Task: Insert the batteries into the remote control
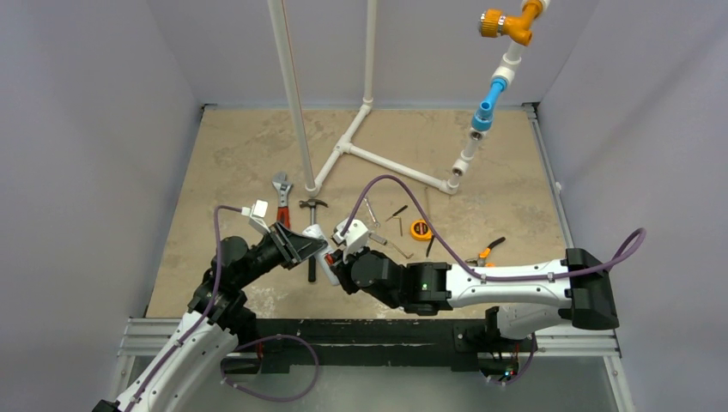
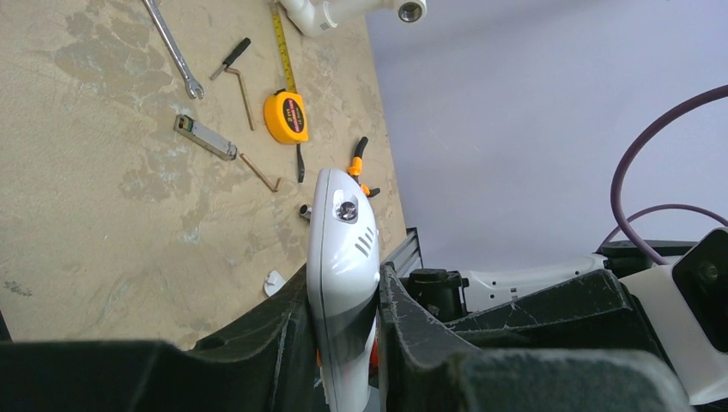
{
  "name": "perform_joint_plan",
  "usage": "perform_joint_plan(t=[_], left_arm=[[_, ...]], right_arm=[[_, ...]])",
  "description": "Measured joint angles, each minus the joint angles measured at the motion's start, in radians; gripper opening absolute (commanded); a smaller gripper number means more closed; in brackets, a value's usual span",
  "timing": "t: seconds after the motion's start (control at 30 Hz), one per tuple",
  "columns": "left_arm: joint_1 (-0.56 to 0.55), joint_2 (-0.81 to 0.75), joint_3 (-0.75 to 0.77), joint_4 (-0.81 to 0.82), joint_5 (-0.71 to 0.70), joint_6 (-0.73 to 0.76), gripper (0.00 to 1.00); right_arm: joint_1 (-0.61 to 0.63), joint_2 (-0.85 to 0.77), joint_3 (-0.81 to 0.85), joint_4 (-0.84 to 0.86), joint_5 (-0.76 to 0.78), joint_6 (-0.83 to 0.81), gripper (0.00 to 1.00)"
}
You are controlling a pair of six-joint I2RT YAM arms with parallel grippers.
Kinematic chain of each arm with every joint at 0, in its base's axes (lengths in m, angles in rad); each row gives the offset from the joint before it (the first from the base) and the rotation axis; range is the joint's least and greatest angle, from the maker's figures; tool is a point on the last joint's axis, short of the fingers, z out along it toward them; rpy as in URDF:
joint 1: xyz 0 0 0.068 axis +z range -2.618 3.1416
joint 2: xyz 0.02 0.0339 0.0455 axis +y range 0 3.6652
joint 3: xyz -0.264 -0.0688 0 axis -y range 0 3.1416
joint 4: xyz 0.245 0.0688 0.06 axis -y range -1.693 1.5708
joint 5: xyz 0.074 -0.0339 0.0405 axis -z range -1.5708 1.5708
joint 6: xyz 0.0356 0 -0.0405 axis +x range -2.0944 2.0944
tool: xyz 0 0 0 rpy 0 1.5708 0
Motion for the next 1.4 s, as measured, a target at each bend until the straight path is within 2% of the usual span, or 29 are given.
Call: perform_joint_plan(t=[0.63,0.93,1.4], left_arm=[[0.0,0.0,0.0,0.031,0.017,-0.003,0.0],[0.0,0.0,-0.001,0.032,0.021,-0.003,0.0],[0.0,0.0,-0.017,0.054,0.027,-0.028,0.0]], right_arm=[[0.008,-0.018,0.009,-0.014,0.024,-0.018,0.17],[0.008,-0.018,0.009,-0.013,0.024,-0.025,0.05],[0.008,-0.071,-0.01,0.053,0.045,-0.031,0.04]])
